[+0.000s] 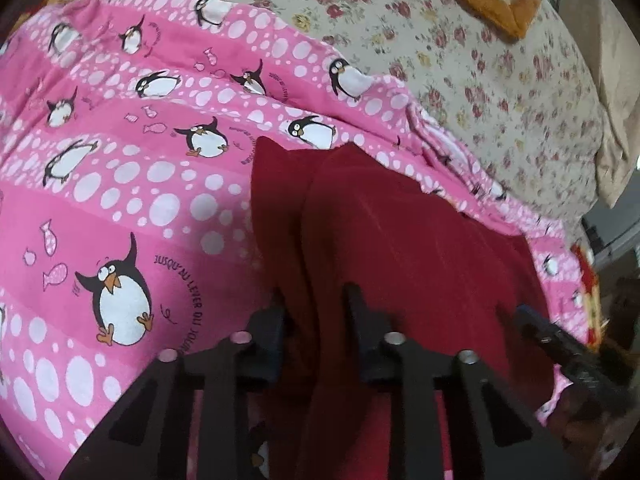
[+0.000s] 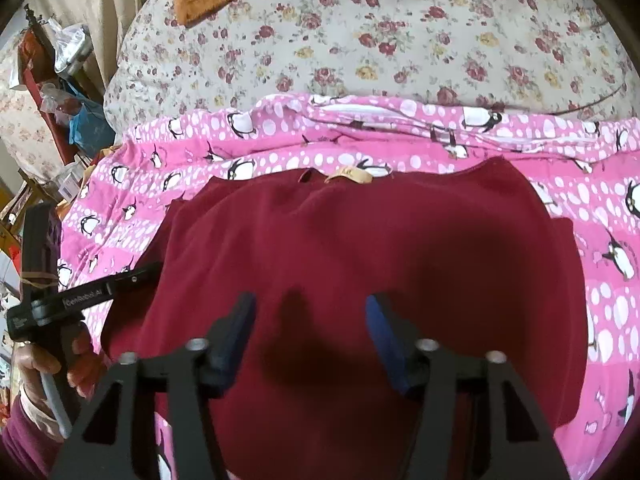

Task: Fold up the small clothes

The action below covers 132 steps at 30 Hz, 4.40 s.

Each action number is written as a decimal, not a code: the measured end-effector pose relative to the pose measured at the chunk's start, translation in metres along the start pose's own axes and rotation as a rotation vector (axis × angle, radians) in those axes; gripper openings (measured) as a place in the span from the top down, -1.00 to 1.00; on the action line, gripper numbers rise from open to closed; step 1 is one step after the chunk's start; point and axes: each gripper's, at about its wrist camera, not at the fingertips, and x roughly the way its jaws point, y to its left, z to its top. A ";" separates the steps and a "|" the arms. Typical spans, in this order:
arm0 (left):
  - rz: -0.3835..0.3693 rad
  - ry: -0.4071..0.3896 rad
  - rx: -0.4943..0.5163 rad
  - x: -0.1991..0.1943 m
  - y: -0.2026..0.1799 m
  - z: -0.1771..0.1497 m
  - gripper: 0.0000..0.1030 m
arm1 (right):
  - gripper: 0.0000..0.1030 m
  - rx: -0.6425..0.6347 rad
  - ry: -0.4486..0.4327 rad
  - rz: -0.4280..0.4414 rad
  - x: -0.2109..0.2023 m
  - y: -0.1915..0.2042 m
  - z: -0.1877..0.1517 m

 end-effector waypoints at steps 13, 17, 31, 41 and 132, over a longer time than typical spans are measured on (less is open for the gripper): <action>-0.195 -0.049 -0.011 -0.048 -0.046 0.013 1.00 | 0.64 0.098 0.017 0.067 0.034 -0.020 0.005; -0.230 -0.025 0.097 -0.050 -0.103 0.015 1.00 | 0.73 0.170 0.005 0.111 0.034 -0.031 0.003; -0.233 0.134 0.315 -0.002 -0.220 -0.031 1.00 | 0.55 0.751 -0.131 0.482 0.012 -0.124 -0.035; -0.160 -0.026 0.303 -0.072 -0.172 -0.022 0.81 | 0.22 0.895 -0.219 0.602 0.005 -0.140 -0.046; 0.002 0.016 0.315 0.011 -0.202 -0.052 0.55 | 0.26 0.250 -0.082 -0.112 -0.117 -0.101 -0.028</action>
